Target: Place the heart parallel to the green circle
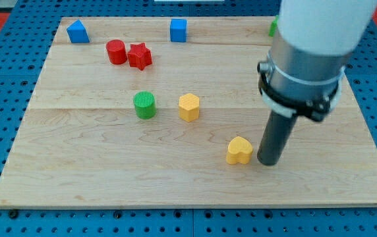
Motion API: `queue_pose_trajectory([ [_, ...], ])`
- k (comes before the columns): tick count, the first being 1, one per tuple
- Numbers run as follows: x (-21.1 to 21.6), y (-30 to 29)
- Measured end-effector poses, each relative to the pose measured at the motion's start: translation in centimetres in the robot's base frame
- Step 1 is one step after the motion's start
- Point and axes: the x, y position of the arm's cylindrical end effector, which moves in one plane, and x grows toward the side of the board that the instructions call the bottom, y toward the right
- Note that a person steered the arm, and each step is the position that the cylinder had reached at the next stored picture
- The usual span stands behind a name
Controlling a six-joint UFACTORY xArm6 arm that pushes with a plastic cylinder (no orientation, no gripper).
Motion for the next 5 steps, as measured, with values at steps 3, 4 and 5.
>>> queue_pose_trajectory([
  [3, -2.3, -15.7],
  [4, -3.3, -11.0],
  [5, -8.8, -8.7],
])
